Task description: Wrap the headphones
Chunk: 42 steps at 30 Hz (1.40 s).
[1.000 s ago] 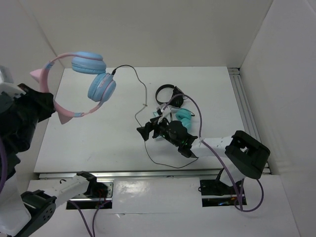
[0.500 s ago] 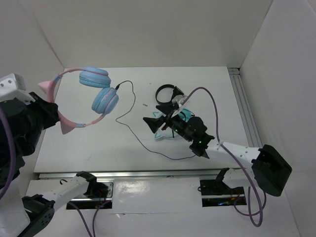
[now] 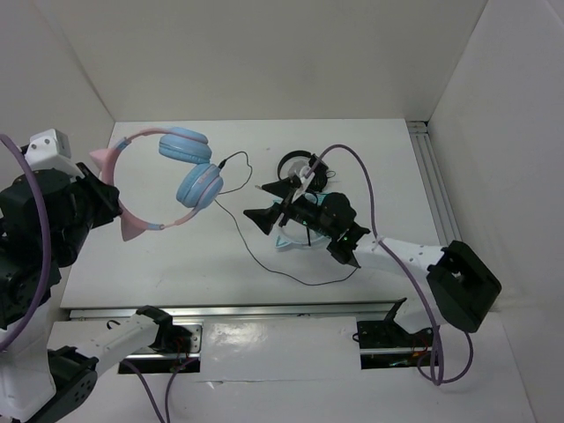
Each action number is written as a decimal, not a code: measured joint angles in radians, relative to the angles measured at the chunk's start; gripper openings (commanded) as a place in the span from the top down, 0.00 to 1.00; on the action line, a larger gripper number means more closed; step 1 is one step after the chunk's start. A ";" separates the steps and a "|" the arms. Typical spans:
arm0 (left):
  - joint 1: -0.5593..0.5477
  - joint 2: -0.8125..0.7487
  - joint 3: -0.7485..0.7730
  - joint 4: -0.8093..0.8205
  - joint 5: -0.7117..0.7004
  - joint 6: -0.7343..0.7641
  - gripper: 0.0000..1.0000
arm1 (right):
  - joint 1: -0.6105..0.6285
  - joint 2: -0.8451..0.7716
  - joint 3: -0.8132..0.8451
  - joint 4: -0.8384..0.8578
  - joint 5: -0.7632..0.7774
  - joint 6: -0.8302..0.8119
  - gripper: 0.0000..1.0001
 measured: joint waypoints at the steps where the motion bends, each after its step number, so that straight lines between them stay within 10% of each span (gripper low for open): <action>1: 0.000 -0.001 -0.003 0.000 0.003 0.000 1.00 | -0.002 0.022 0.014 0.002 -0.003 0.000 0.00; 6: 0.000 -0.005 -0.016 0.005 0.019 -0.001 1.00 | -0.005 0.154 0.111 0.035 -0.015 0.007 0.01; 10: 0.000 -0.008 -0.016 0.010 0.032 -0.001 1.00 | -0.011 0.260 0.187 0.064 -0.042 0.023 0.25; 14: 0.000 -0.018 -0.022 0.016 0.035 -0.001 1.00 | -0.013 0.333 0.237 0.093 -0.061 0.043 0.52; 16: 0.000 -0.022 -0.022 0.015 0.034 -0.001 1.00 | -0.016 0.354 0.243 0.116 -0.066 0.049 1.00; 27: 0.000 -0.010 -0.084 0.054 -0.050 0.002 1.00 | -0.025 0.271 0.051 0.217 0.075 0.087 1.00; 34: -0.049 0.195 -0.156 0.159 -0.322 0.008 1.00 | 0.159 -0.127 -0.062 -0.066 0.497 -0.058 1.00; 42: -0.148 0.350 -0.349 0.311 -0.269 0.225 1.00 | 0.241 -0.361 0.007 -0.402 0.810 -0.217 1.00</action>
